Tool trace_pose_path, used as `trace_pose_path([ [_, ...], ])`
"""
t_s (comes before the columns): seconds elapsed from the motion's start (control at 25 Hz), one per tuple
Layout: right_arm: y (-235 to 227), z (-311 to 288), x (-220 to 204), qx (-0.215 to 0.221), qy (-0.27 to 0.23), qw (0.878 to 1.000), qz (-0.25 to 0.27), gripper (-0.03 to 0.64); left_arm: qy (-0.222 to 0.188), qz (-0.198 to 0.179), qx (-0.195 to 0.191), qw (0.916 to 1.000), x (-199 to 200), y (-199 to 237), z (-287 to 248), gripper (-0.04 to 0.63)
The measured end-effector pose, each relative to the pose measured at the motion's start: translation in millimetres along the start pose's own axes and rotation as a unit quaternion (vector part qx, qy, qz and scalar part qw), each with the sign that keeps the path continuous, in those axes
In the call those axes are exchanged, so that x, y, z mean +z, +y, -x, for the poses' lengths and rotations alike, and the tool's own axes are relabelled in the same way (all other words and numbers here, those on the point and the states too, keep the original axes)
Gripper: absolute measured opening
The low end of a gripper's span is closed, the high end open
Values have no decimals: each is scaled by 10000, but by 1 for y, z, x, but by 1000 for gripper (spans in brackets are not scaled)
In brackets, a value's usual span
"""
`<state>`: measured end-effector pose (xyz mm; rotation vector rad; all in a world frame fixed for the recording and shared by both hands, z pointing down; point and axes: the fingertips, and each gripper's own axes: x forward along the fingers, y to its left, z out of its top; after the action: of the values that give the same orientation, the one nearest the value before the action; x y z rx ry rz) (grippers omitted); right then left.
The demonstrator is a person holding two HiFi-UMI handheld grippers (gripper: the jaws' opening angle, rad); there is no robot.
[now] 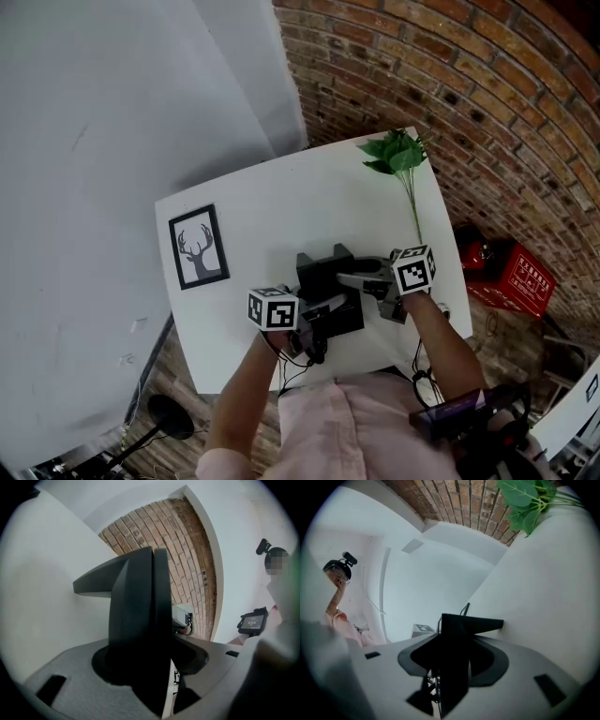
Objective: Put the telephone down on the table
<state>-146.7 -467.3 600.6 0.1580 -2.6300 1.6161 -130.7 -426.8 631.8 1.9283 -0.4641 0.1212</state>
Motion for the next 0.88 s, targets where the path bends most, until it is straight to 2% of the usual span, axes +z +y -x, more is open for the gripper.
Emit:
trace_pose_path([
  [0.12, 0, -1, -1, 20, 27, 10000, -13, 186, 95, -148, 261, 9995, -2, -1, -3, 330],
  [0.2, 0, -3, -2, 23, 73, 10000, 7, 183, 217, -265, 506, 9981, -6, 2, -3, 375],
  [0.32, 0, -5, -2, 28, 158, 9999, 6, 176, 289, -346, 807, 9957, -9, 7, 3, 402],
  [0.52, 0, -6, -2, 9, 254, 9997, -20, 176, 169, -447, 1050, 9933, -6, 8, 19, 411],
  [0.6, 0, -7, -3, -137, 317, 9994, 17, 193, 42, -451, 1157, 9923, -4, 8, 28, 414],
  [0.68, 0, -5, -3, -389, 404, 9983, 151, 317, -151, -427, 1246, 9912, -1, 6, 39, 417],
  [0.8, -1, 9, -1, -843, 447, 9947, 378, 360, -573, -459, 1465, 9865, 6, 1, 62, 417],
  [0.88, 4, 23, 3, -1089, 377, 9919, 538, 361, -973, -589, 1718, 9785, 16, -7, 83, 417],
])
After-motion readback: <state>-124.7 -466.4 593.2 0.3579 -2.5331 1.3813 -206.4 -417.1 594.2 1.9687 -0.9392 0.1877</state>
